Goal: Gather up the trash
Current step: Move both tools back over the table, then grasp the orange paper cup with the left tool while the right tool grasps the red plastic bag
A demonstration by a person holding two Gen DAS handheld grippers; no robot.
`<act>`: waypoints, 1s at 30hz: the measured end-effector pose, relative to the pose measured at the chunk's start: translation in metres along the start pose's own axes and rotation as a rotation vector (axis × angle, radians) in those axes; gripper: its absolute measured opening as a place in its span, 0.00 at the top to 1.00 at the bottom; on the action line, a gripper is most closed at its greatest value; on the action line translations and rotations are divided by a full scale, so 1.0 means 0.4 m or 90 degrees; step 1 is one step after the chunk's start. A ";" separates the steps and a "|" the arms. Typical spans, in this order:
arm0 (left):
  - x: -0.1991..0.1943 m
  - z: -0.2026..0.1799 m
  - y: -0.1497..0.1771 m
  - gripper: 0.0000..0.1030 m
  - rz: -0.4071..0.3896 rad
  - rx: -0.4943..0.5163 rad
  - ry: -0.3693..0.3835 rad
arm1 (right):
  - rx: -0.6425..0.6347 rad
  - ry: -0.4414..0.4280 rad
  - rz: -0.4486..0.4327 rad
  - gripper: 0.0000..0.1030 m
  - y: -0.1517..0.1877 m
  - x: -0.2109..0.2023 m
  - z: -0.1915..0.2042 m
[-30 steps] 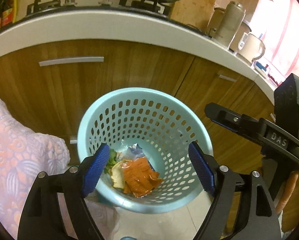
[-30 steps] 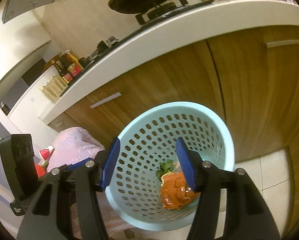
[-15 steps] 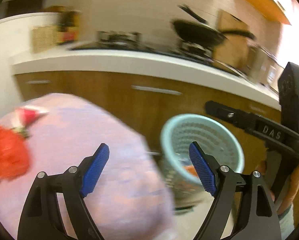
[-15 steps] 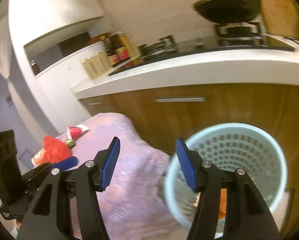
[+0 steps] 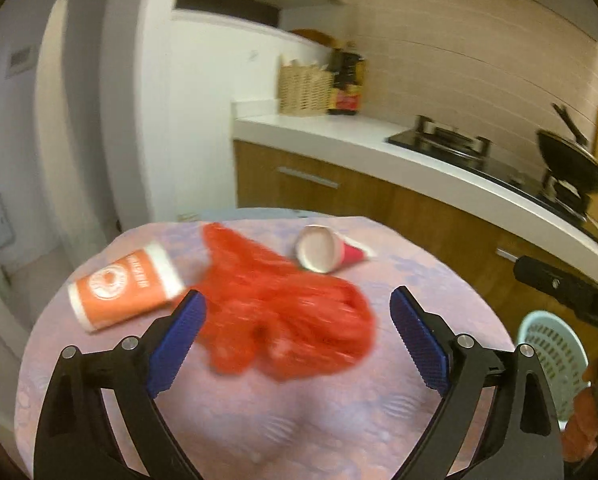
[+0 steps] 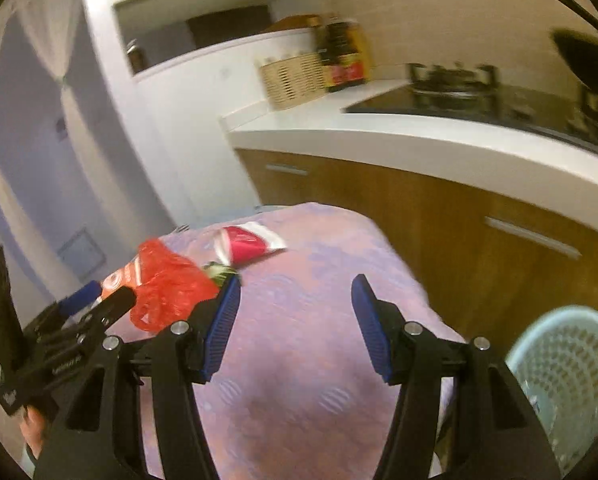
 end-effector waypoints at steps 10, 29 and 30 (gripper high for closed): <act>0.020 0.217 -0.034 0.12 -0.001 -0.041 -0.028 | -0.049 -0.069 0.039 0.30 0.009 0.135 0.180; 0.170 0.534 0.067 0.13 0.119 -0.154 -0.005 | -0.090 0.008 0.056 0.17 0.101 0.300 0.256; 0.179 0.527 0.075 0.13 0.135 -0.153 0.003 | -0.094 0.012 0.067 0.17 0.106 0.307 0.256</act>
Point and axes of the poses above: each gripper's, at about its wrist camera, not at the fingertips, and x roughly the way its jaws point, z to its left, y to its underside, the point moved 6 cm from there along x, roughly the way its jaws point, and after that the axes turned 7 degrees about -z, right-handed, at the moved point
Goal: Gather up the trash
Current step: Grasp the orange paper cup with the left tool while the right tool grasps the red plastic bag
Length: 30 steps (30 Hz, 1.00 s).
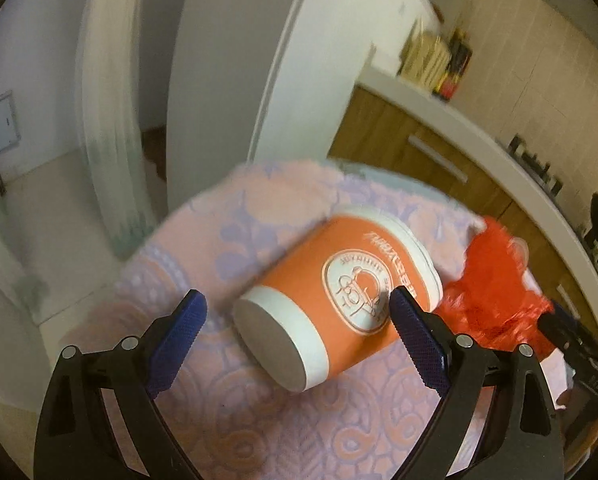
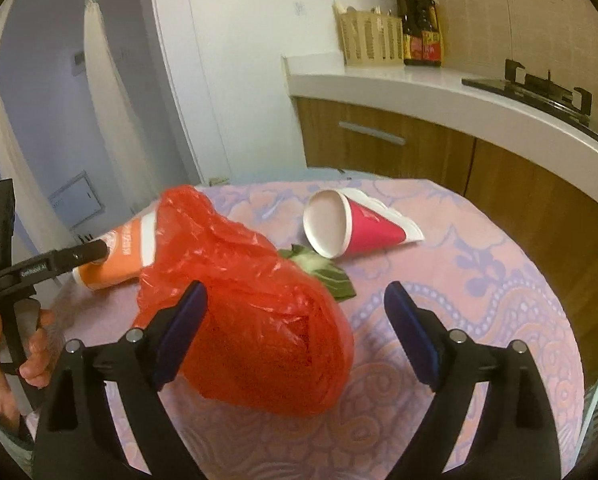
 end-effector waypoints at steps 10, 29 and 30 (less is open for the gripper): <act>0.011 -0.026 0.022 0.26 0.017 0.005 0.039 | -0.053 -0.007 0.029 0.49 0.023 0.022 0.042; -0.137 -0.104 0.065 0.46 -0.096 -0.006 0.052 | -0.059 -0.055 -0.098 0.64 -0.001 -0.116 0.051; -0.154 -0.113 0.067 0.47 -0.103 -0.007 0.056 | -0.050 -0.056 -0.106 0.64 -0.005 -0.129 0.041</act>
Point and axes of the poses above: each gripper's, at about its wrist camera, not at the fingertips, and x roughly the way its jaws point, z to its left, y to its underside, the point moved 6 cm from there along x, roughly the way its jaws point, and after that the axes turned 7 degrees about -z, right-handed, at the moved point
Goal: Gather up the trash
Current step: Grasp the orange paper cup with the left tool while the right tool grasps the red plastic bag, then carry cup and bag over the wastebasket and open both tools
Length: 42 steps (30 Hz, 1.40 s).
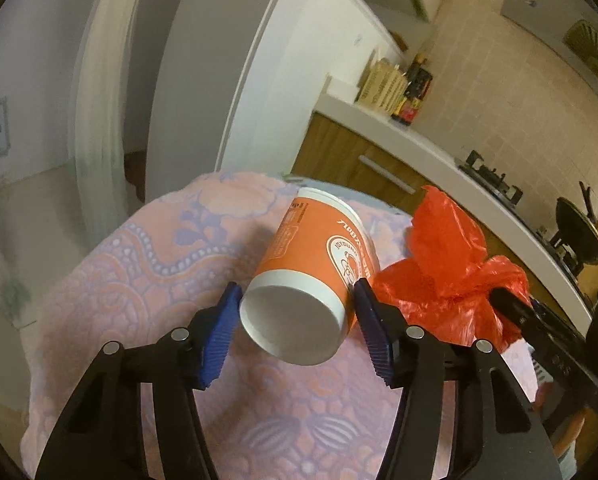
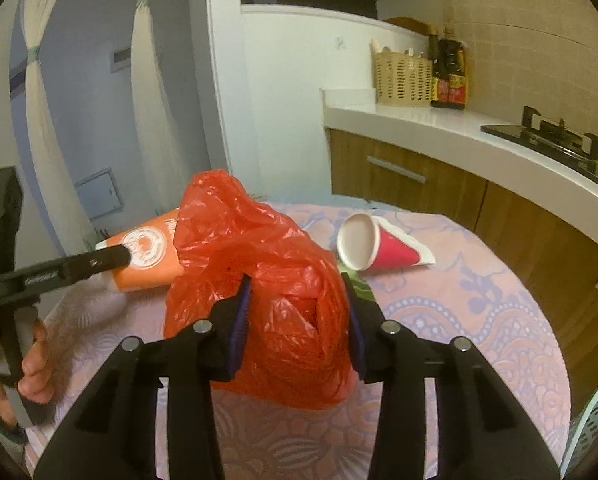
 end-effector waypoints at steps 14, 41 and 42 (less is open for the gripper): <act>-0.089 -0.233 0.011 0.47 -0.032 0.031 0.100 | 0.062 0.076 -0.068 0.64 0.011 -0.239 -0.163; 0.016 -0.863 0.237 0.48 0.086 0.178 0.344 | 0.252 0.362 -0.141 0.64 0.210 -0.750 -0.699; 0.023 -0.884 0.248 0.48 0.096 0.179 0.354 | 0.260 0.367 -0.139 0.64 0.223 -0.760 -0.713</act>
Point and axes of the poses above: each gripper's, at about its wrist camera, not at the fingertips, and x roughly the way its jaws point, z to its left, y to its underside, the point moved 6 cm from there along x, roughly the way its jaws point, and after that the axes turned 7 degrees about -z, right-handed, at the moved point
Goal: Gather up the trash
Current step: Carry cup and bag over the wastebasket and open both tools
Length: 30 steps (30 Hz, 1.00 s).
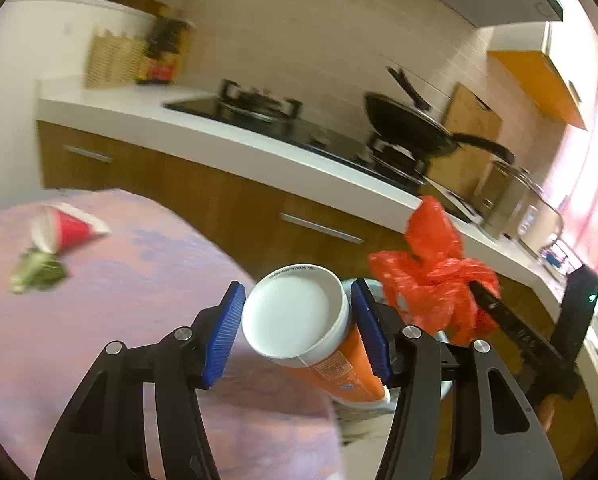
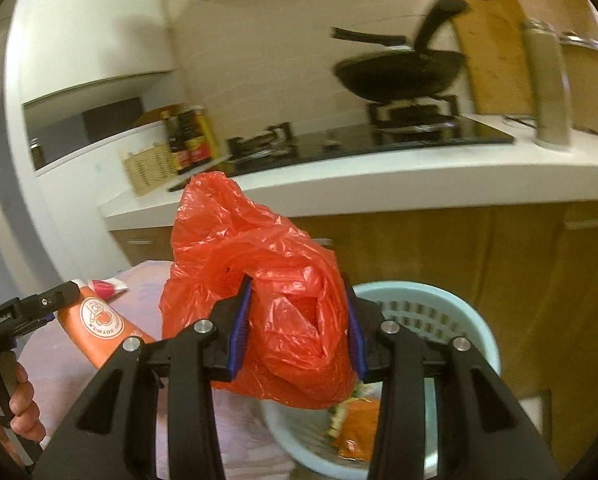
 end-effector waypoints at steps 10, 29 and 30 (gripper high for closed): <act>0.172 -0.184 0.004 0.49 0.036 0.049 0.064 | 0.054 0.077 0.053 0.64 0.061 0.054 -0.150; 0.401 -0.275 0.089 0.40 0.133 0.101 0.070 | 0.133 0.091 0.189 0.38 0.120 0.121 -0.236; 0.401 -0.274 0.092 0.36 0.135 0.104 0.068 | 0.132 0.088 0.188 0.38 0.118 0.117 -0.233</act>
Point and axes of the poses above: each gripper's, at about its wrist camera, not at the fingertips, and x roughly the way its jaws point, z to its left, y to its underside, the point moved 6 cm from there along x, roughly the way its jaws point, and after that the axes turned 7 degrees about -z, right-handed, at the moved point
